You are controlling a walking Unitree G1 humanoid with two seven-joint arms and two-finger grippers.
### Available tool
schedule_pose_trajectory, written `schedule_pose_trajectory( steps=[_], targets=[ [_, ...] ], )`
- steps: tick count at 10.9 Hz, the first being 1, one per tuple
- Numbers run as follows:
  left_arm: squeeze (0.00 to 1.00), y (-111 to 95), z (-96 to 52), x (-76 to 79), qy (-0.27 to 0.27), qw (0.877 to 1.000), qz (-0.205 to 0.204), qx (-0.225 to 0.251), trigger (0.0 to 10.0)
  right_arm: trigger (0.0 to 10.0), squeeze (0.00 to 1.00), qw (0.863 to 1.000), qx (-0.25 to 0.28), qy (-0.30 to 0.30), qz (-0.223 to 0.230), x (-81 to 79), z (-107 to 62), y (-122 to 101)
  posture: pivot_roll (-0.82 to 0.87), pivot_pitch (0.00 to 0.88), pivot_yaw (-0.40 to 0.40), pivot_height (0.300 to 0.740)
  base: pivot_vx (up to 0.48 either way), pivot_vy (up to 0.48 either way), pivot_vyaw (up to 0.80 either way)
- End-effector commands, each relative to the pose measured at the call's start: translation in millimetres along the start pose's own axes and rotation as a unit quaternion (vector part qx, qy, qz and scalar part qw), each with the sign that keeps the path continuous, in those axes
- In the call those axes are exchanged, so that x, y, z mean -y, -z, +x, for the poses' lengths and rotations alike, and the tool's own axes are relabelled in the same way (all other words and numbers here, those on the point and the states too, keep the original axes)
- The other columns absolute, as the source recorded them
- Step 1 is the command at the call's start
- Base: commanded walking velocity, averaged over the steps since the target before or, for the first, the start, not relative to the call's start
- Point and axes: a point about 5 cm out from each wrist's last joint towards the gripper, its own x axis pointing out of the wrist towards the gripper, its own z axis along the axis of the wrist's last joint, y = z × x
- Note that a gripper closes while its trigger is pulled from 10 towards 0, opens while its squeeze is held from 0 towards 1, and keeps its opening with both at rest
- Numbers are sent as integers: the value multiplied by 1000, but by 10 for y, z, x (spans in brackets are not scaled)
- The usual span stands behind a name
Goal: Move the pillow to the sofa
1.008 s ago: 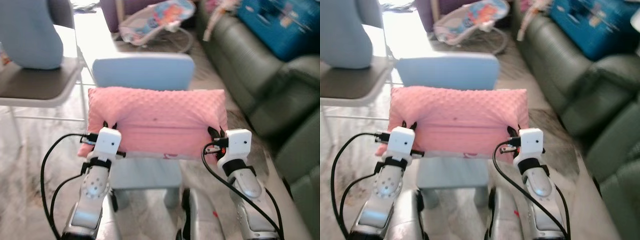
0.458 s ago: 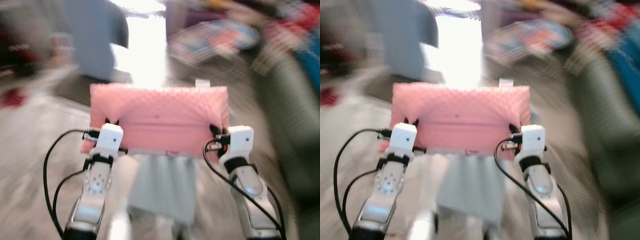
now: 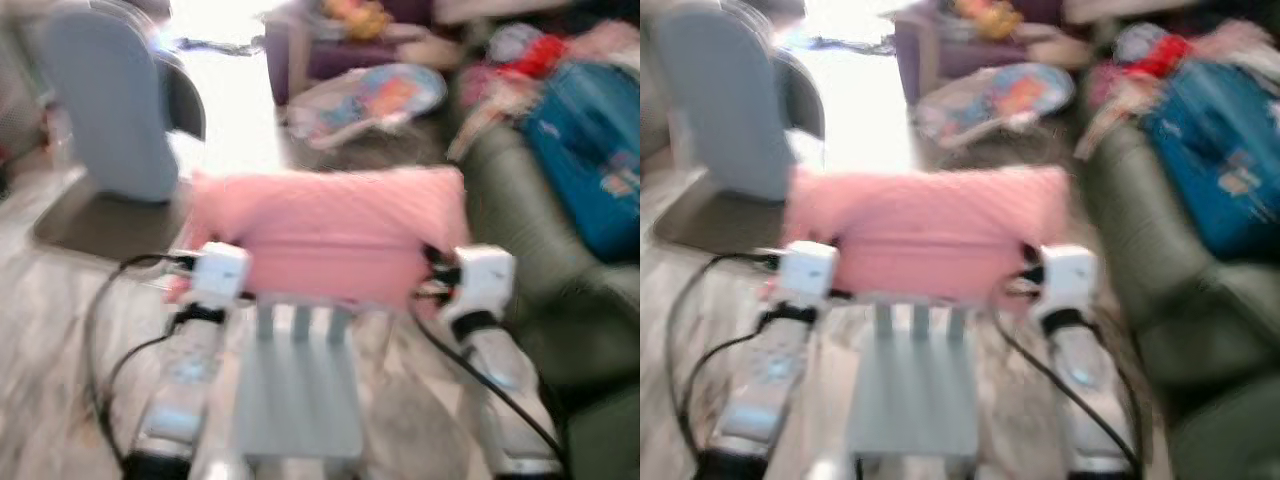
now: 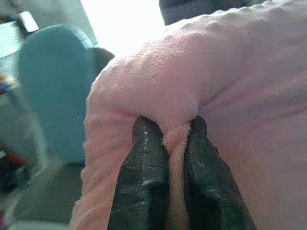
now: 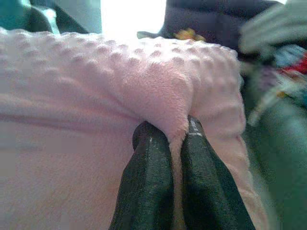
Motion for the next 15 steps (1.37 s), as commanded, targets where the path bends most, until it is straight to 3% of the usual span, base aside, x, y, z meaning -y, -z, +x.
schedule_pose_trajectory(
  steps=[1, 4, 15],
  targets=[
    [0, -7, 7, -15, -9, 1000, -5, -2, 10000, 10000, 0, 999, -11, 42, -13, 208, -83, 32, -4, 0, -60, 740, 0, 0, 0],
    [0, 0, -7, -4, -4, 1000, -10, -6, 10000, 10000, 0, 999, -17, 40, -4, 190, -85, 52, -4, 0, -58, 740, 0, 0, 0],
    [0, 7, -10, 22, 3, 1000, -19, -15, 10000, 10000, 0, 998, -38, 45, 0, 220, -98, 112, -10, 0, -65, 740, -317, 0, 0]
  ],
)
